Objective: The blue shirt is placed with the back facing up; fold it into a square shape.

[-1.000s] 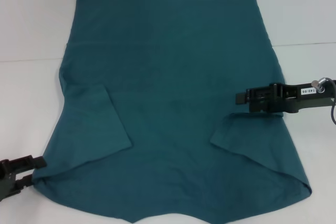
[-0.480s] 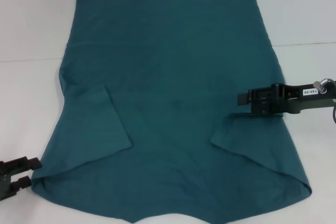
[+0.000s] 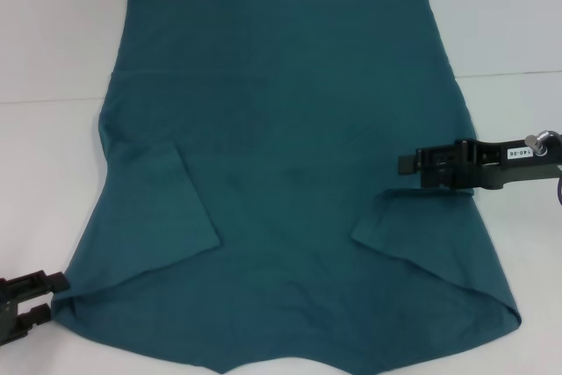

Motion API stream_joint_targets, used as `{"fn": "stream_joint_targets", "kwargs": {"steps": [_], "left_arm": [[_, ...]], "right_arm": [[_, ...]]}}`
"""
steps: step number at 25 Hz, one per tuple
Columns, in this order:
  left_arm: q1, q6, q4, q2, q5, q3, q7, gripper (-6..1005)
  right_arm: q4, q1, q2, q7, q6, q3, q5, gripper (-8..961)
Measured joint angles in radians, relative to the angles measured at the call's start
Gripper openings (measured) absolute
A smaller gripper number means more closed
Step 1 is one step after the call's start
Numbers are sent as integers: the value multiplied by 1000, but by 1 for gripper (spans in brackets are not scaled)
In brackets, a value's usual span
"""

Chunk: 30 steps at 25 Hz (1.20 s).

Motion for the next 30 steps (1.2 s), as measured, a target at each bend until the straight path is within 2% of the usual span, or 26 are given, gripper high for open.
{"fn": "stream_joint_targets", "kwargs": {"steps": [10,26,30], "left_arm": [[-34,-2,-22,0,1,46,-4,629],[-50,-51,-44,6,2,50,-25,630],[-51,-51,-48,5,-3,49,-9,536]], "right_arm": [[1,0,0,0,0,1,0,667],[3,-3,-2,-1,0,1,0,667],[3,-6,-4,-1,0,1,0,667]]}}
